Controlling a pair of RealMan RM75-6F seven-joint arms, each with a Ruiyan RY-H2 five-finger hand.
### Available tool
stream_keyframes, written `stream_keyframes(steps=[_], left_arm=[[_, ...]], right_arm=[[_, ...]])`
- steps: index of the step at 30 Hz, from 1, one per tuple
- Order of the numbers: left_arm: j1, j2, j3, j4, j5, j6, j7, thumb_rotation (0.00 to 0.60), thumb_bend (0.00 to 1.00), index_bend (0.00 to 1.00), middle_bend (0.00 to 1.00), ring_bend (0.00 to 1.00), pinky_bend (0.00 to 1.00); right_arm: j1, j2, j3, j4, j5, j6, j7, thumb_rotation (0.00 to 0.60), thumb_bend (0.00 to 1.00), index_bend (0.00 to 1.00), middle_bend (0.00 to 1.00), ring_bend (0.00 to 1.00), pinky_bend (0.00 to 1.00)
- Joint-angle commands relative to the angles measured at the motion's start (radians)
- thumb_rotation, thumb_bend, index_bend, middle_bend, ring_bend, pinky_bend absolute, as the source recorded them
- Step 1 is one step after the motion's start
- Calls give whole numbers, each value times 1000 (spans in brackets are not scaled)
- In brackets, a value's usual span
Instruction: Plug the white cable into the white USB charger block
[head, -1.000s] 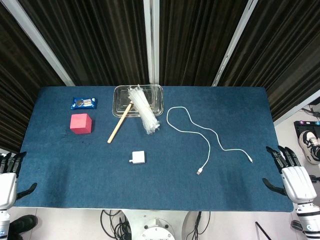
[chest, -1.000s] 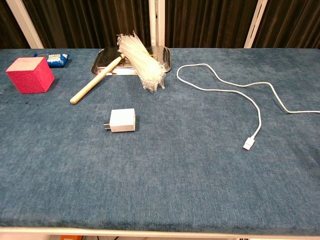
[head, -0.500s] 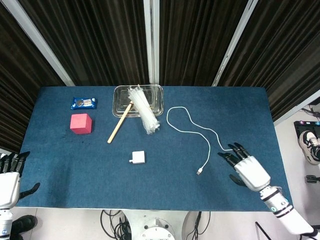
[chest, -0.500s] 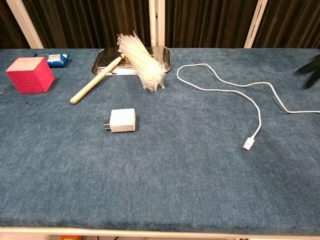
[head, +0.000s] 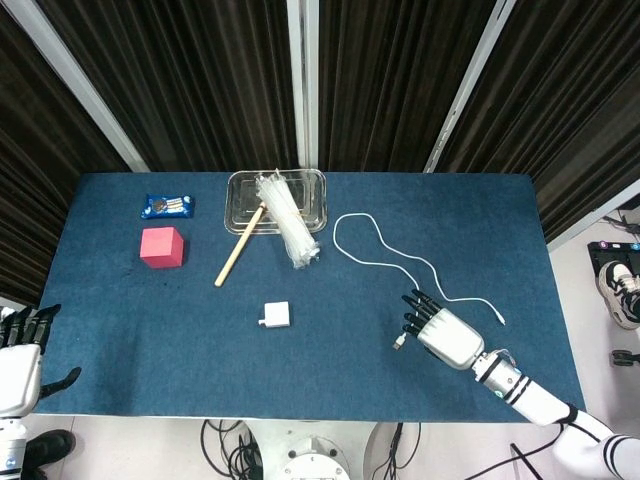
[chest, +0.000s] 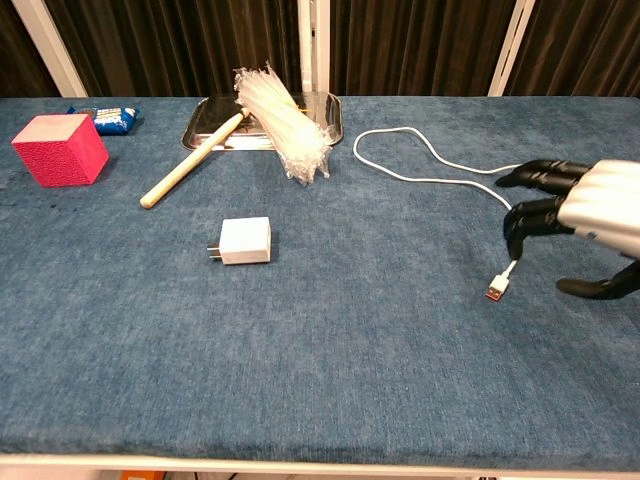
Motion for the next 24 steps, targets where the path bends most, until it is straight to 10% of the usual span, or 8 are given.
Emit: stream_keyframes(steps=[1,24], left_arm=[[0,-1,-2,0,-2,-4,-1,600,141,89,115,24,0],[4,10,-1,-17,-2,-22,-6,600,141,89,115,24,0]], right_arm=[[20,-57,-18,69,-14,31,38,600,252,402,291,34,0],[51,-156,-66,213,27,90,104,600,325,443,306,69,0]])
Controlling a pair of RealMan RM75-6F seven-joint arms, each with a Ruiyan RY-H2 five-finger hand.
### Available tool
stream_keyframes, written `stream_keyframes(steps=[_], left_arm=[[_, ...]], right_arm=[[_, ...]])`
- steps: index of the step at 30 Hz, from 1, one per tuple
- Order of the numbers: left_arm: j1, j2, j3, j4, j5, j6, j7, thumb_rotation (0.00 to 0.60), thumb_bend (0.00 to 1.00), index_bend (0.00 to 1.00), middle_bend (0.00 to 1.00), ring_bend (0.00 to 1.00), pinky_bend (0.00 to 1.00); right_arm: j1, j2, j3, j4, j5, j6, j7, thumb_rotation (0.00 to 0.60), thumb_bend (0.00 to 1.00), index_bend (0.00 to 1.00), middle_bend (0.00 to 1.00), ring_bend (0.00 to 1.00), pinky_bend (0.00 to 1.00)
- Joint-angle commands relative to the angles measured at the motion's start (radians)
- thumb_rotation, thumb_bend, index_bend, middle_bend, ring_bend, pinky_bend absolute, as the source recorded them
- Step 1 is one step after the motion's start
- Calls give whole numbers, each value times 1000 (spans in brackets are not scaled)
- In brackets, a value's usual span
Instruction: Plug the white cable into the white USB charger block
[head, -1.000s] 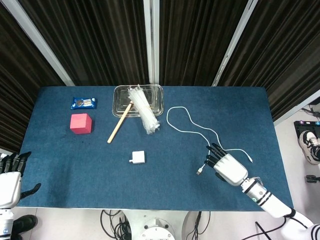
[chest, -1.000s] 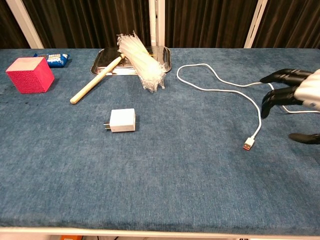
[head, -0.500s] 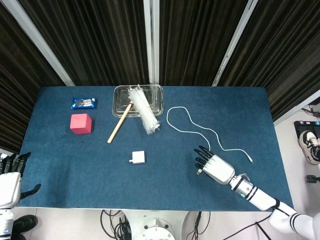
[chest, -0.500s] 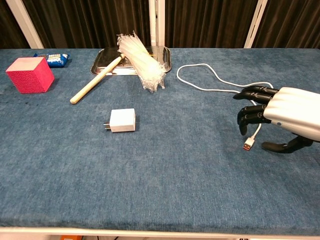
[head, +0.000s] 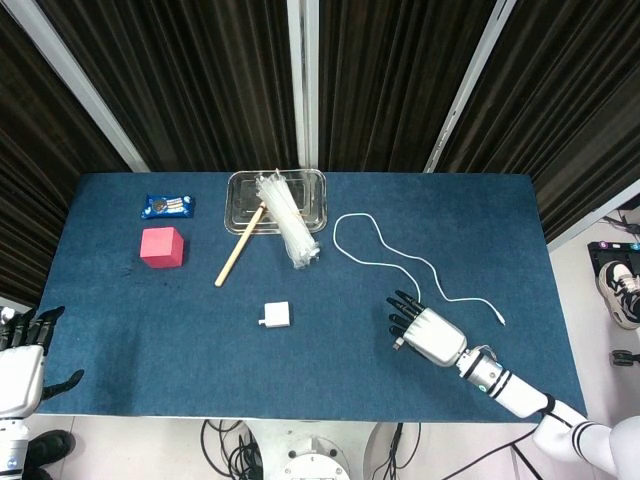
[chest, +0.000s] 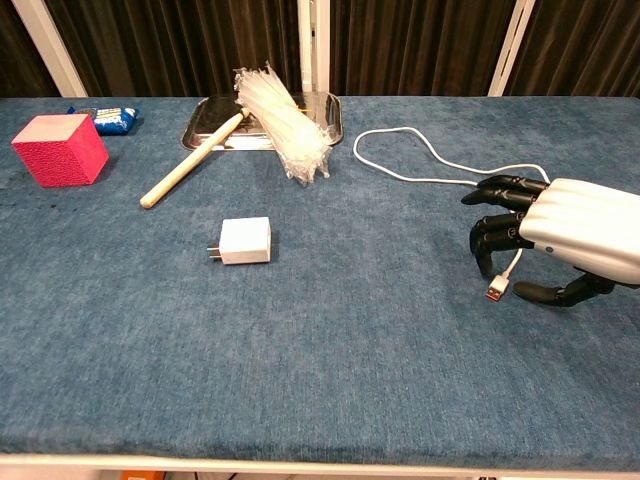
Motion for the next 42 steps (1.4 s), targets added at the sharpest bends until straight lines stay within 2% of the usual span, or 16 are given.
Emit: stream_keyframes(steps=[1,19,29,35,42], left_arm=[[1,1,-1,-2,-1,0,1,600,141,89,115,24,0],[-3,0,-5,9,-6,-15,-9,600,141,86,115,24,0],[-53,36,-18,-17,18,-65,39,600,137,85,115,24,0],[-143,80,-41,-68,51,-162,99,600,135,84,115,24,0],[-309,72,-87,-99,42,-367,125,600,133,84,115,24,0]], right_arm=[[1,-4,-3,4,5,1,1,600,326,445,307,71,0],[9,-11,-18,-5,35,14,-10,600,354,562,349,120,0],[15,40,0,-84,61,28,-42,600,402,594,464,229,9],[9,80,11,-140,94,16,-52,600,413,597,499,251,23],[-5,116,18,-186,117,24,-66,600,416,597,503,252,27]])
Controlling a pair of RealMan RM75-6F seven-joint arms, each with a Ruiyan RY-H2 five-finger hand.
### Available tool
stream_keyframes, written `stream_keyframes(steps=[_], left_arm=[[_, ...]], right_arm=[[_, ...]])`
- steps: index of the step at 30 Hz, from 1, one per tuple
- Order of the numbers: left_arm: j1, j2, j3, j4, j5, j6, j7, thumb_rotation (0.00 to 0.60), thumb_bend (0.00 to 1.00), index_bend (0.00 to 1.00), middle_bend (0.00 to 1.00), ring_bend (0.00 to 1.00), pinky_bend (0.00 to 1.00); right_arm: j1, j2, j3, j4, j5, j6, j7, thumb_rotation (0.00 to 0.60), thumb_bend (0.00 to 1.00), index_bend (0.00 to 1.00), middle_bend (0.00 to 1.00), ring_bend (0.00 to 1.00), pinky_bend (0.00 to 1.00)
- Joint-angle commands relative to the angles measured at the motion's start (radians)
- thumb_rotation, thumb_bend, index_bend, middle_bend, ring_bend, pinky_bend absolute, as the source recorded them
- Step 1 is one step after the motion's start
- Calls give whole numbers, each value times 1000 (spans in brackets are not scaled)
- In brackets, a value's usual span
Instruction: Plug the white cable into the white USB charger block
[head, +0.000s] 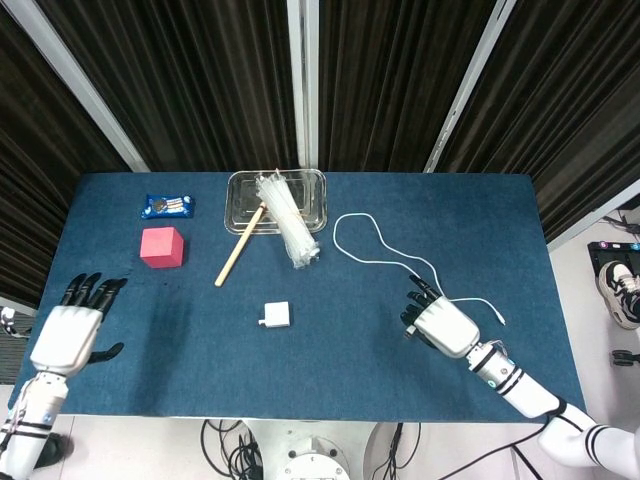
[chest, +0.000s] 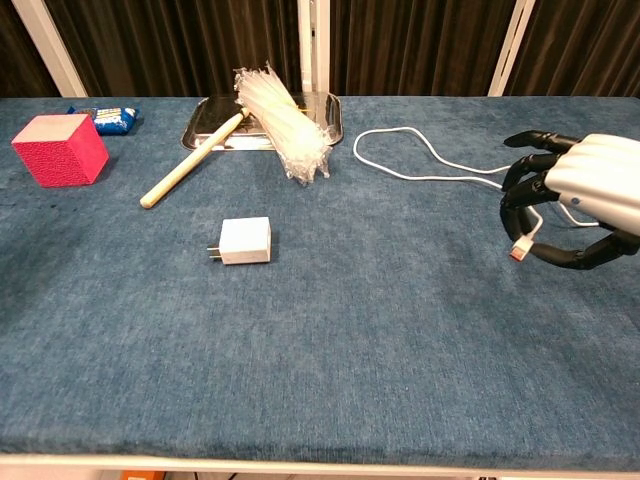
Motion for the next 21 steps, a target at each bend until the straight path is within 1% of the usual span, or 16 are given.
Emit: stream_keyframes(steps=[1,4,6,9,12,15,21], left_arm=[[-112,-15,-33,-16,-15,-141,10,600,133,85,115,24,0],[-201,-53,-54,-2,-51,-261,7,600,133,85,115,24,0],[-262,-88,-70,10,-93,-343,5,600,133,93,115,24,0],[-337,-154,-94,40,-155,-425,2,600,139,113,126,33,0],[-392,-224,-109,76,-207,-465,12,600,154,137,143,64,0],[-437,-285,-116,109,-268,-484,46,600,161,147,145,65,4],[-513,-367,-104,139,-371,-517,119,600,166,170,171,97,12]], right_arm=[[-5,14,5,-16,8,5,-5,600,416,597,503,252,27],[-6,35,19,-42,17,16,-13,600,417,599,503,252,27],[-4,55,35,-68,23,29,-22,600,416,600,503,252,27],[-2,88,60,-109,30,52,-38,600,416,603,503,252,27],[-3,121,82,-149,39,70,-52,600,416,604,503,252,27],[-7,149,94,-179,48,80,-59,600,416,605,503,252,27],[-23,173,99,-198,56,94,-52,600,420,610,504,252,28]])
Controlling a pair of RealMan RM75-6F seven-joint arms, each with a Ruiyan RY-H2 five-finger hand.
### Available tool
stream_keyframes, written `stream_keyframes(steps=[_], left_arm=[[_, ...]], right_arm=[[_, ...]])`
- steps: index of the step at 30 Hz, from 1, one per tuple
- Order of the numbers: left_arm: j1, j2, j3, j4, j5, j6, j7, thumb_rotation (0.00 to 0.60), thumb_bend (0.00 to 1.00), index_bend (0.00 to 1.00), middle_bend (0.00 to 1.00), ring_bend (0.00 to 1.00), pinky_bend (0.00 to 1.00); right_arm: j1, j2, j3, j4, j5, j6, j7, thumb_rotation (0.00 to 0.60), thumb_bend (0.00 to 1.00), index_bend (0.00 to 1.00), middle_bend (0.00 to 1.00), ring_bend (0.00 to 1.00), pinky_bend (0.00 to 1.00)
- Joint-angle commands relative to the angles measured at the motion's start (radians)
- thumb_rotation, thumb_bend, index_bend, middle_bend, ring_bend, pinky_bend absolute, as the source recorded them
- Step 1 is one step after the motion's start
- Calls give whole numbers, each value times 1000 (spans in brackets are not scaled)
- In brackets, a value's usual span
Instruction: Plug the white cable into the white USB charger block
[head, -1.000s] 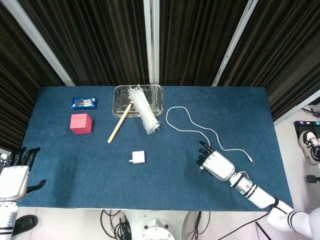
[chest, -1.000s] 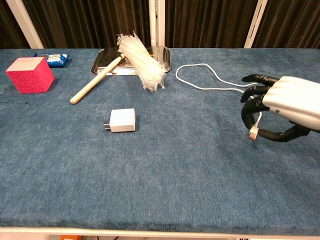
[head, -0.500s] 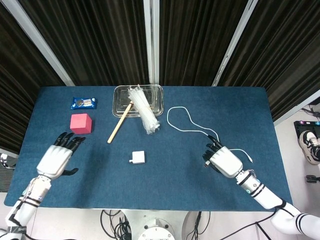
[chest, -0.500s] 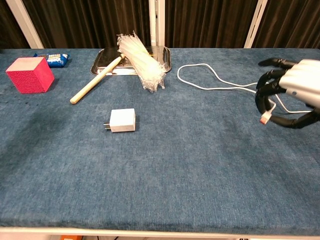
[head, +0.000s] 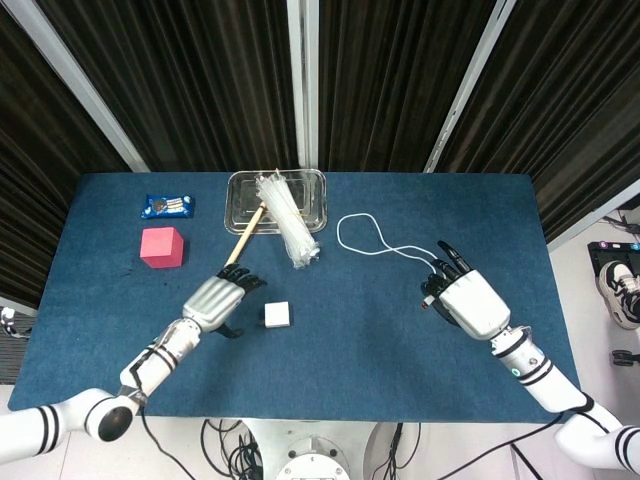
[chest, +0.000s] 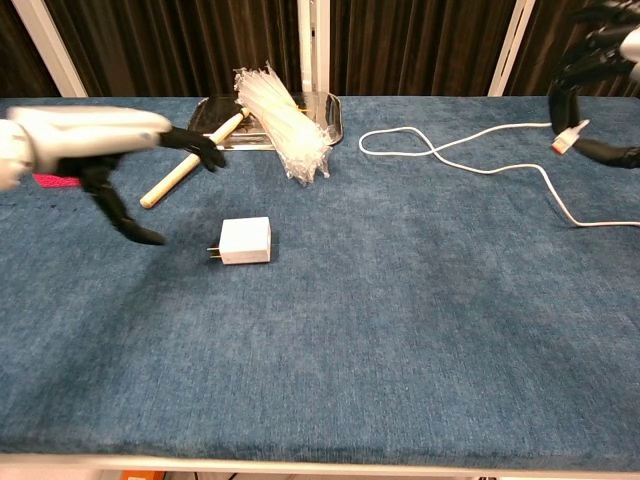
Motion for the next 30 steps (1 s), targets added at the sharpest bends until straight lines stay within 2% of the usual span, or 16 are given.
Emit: stream_keyframes(steps=[1,9,18,30], left_arm=[[-46,-47,5,23,-60,-23,39,600,166,171,172,97,14],[-135,-122,20,49,-255,-9,136,600,166,235,230,113,44],[-212,-164,61,58,-384,33,225,600,166,235,229,113,44],[-252,-153,96,12,-410,85,254,600,170,269,226,113,33]], right_arm=[[-7,3,0,0,3,4,7,600,420,611,504,252,28],[-26,4,-4,17,4,17,31,600,424,614,504,252,27],[-41,2,-3,29,5,29,52,600,427,617,503,252,27],[-57,0,-3,37,5,39,64,600,429,618,502,252,27]])
